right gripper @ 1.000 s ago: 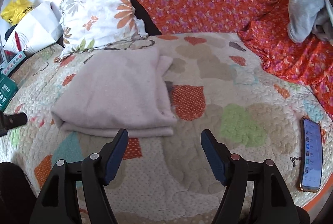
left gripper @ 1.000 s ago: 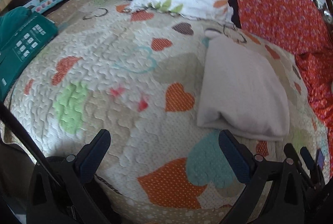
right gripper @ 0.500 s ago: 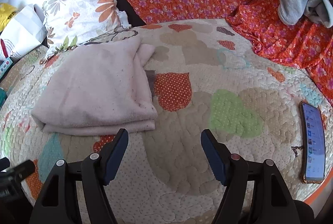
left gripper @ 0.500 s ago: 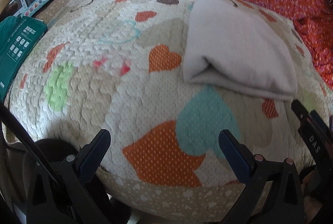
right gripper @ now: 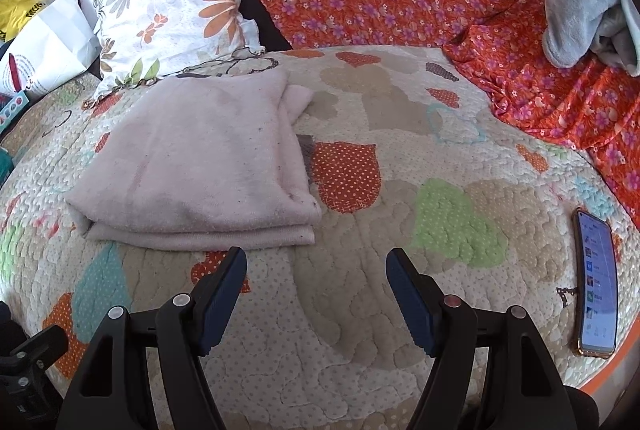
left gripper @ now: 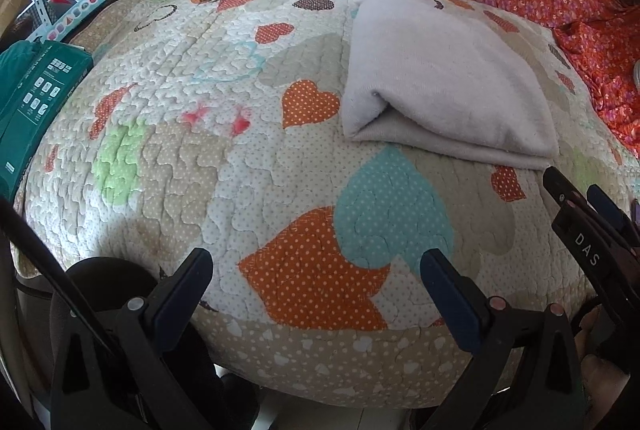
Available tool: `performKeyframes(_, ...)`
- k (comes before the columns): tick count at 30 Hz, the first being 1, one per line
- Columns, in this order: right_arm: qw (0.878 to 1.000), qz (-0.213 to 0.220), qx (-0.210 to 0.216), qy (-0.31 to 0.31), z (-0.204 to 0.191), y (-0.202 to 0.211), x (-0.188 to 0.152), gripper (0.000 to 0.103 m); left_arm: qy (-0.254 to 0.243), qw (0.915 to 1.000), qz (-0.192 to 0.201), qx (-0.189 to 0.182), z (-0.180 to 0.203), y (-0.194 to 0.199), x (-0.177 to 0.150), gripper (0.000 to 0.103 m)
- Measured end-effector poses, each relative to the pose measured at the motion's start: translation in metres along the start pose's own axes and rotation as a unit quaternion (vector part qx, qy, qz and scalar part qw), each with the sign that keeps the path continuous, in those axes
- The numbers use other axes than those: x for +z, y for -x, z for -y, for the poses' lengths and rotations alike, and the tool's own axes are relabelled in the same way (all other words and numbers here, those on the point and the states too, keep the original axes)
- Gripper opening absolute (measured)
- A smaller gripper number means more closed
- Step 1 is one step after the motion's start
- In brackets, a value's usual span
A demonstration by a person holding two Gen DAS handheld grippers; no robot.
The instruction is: Fold small clothes
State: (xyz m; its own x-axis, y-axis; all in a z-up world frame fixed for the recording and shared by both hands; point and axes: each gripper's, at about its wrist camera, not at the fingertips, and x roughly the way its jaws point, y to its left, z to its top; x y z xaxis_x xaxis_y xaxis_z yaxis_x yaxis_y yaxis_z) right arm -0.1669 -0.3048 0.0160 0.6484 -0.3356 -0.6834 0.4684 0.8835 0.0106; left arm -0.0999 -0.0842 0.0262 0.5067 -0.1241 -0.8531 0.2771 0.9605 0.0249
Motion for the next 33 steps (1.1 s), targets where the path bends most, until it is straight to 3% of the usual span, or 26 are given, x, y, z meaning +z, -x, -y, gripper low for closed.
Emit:
performKeyframes(10, 1.0, -0.015, -0.009, 0.009, -0.002, 0.002, -0.004, 0.077, -0.003, 0.9999, 0.014, -0.002, -0.002, 0.009, -0.002, 0.103)
performKeyframes(15, 0.999, -0.031, -0.022, 0.017, -0.003, -0.004, -0.006, 0.078, -0.016, 0.9999, 0.0, 0.004, 0.004, -0.008, -0.001, 0.103)
performKeyframes(20, 0.998, -0.053, -0.034, 0.016, -0.001, -0.013, -0.009, 0.078, -0.035, 0.9985, -0.042, 0.01, 0.011, -0.04, -0.004, 0.103)
performKeyframes(23, 0.997, -0.067, -0.034, 0.014, 0.0, -0.018, -0.01, 0.078, -0.033, 0.9987, -0.038, 0.009, 0.012, -0.044, -0.005, 0.103)
performKeyframes(33, 0.995, -0.091, -0.028, -0.019, 0.009, -0.028, -0.012, 0.09, -0.016, 0.9989, -0.038, -0.019, 0.005, -0.05, -0.007, 0.103)
